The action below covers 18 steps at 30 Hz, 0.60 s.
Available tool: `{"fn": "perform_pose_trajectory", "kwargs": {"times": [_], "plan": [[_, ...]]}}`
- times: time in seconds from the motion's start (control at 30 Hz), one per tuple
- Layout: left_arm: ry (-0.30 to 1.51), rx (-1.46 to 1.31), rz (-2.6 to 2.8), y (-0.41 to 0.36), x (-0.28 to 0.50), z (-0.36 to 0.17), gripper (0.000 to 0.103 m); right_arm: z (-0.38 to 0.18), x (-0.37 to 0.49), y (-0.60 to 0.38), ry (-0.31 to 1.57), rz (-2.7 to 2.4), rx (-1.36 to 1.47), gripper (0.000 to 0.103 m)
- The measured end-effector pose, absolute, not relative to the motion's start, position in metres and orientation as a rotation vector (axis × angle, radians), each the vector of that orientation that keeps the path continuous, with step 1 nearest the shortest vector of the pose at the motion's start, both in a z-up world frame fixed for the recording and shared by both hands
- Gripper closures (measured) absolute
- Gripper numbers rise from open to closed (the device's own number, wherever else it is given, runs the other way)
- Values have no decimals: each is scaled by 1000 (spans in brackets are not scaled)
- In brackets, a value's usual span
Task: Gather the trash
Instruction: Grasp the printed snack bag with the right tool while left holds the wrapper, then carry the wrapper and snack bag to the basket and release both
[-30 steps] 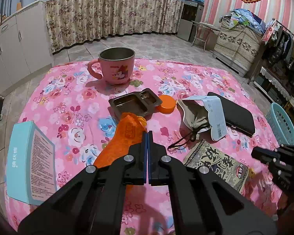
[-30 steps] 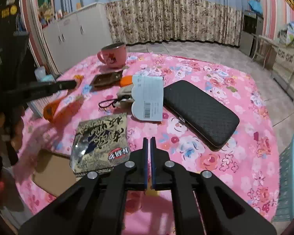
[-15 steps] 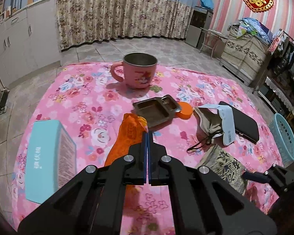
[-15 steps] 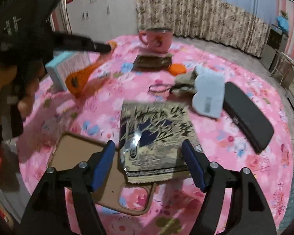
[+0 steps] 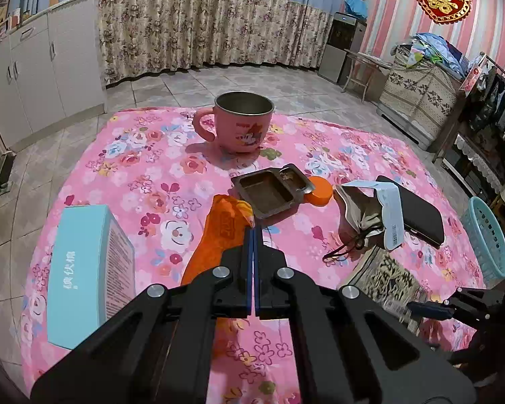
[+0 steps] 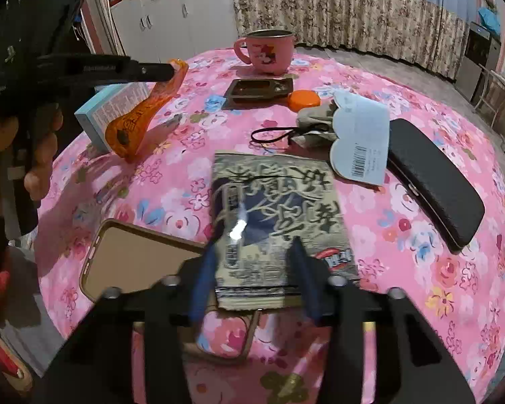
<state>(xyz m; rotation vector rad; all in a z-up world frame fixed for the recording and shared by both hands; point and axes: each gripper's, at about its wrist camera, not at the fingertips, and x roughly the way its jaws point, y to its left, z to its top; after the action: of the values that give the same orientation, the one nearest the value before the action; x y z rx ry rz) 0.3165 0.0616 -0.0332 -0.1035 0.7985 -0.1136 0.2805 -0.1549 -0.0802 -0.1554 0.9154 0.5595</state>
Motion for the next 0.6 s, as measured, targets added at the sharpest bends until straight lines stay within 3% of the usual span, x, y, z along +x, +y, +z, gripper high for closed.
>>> {"fn": "perform_pose_trajectory", "kwargs": {"times": [0.17,0.6], "plan": [[795,-102,-115,59,316,-34,103,-66,282,-168,871,563,-99,98],[728,-45,-150,19,303,0,103,-10,279,-264,684,554,220,102]]}}
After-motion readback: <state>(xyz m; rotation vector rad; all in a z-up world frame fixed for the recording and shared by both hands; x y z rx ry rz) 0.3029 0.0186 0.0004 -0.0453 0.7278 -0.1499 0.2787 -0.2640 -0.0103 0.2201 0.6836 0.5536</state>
